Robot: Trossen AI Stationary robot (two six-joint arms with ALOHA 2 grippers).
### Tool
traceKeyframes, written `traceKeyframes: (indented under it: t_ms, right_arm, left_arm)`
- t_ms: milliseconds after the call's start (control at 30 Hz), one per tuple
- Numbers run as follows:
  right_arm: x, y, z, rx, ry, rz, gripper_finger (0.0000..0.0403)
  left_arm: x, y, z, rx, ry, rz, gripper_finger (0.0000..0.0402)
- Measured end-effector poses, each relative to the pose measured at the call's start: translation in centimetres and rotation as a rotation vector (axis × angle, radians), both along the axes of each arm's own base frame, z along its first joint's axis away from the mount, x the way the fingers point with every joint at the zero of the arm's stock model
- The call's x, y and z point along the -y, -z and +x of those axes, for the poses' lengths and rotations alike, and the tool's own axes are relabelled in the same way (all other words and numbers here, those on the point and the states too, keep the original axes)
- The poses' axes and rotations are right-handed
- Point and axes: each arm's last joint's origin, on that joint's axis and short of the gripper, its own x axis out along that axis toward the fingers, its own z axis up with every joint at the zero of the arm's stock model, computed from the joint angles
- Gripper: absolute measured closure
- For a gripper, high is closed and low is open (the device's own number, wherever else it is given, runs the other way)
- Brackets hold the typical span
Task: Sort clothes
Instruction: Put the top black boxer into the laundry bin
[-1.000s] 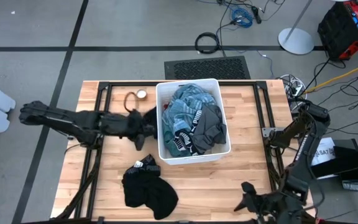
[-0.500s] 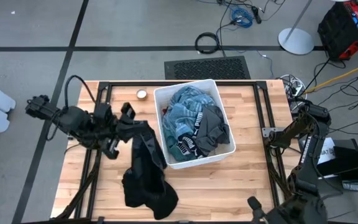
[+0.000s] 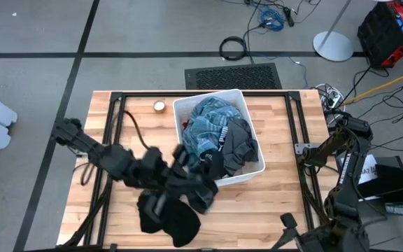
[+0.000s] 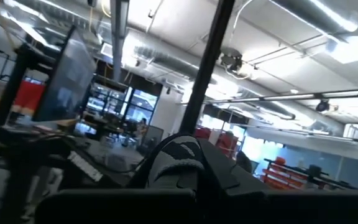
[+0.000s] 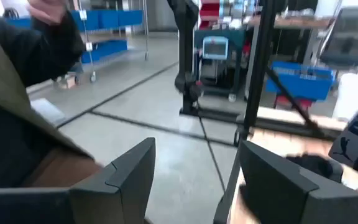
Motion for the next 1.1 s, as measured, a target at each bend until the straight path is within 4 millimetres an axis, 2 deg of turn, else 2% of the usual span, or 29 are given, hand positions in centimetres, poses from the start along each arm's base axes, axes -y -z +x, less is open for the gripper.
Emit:
traceKeyframes:
  t_ms: [167, 267, 467, 567, 900, 1033, 1100]
  right_arm:
    - [-1.0, 1.9, 0.4, -0.05, 0.007, -0.026, 0.0181]
    - [-1.7, 3.5, 1.3, -0.056, 0.027, -0.09, 0.0181]
    - [-2.6, 7.5, 4.3, -0.044, 0.187, -0.264, 0.0181]
    - [-2.8, 9.0, 5.7, -0.01, 0.243, -0.364, 0.0181]
    - [-4.8, 11.2, 7.0, 0.229, 0.22, -0.865, 0.0202]
    - [-4.8, 10.3, 7.3, 0.213, 0.429, -1.016, 0.0209]
    - [-4.8, 9.4, 7.6, 0.176, 0.525, -1.026, 0.0211]
  left_arm:
    - [2.0, 0.0, 3.3, -0.006, 0.024, -0.032, 0.0401]
    - [2.5, -0.1, 4.8, -0.012, 0.022, -0.041, 0.0401]
    - [2.2, -1.4, 5.5, 0.003, 0.005, -0.051, 0.0401]
    - [2.1, -1.2, 5.7, -0.044, -0.013, -0.036, 0.0401]
    - [1.9, -0.9, 5.9, -0.09, -0.105, -0.094, 0.0401]
    - [1.8, -0.7, 6.1, -0.107, -0.155, -0.111, 0.0401]
    - [1.8, -0.6, 6.1, -0.114, -0.176, -0.112, 0.0401]
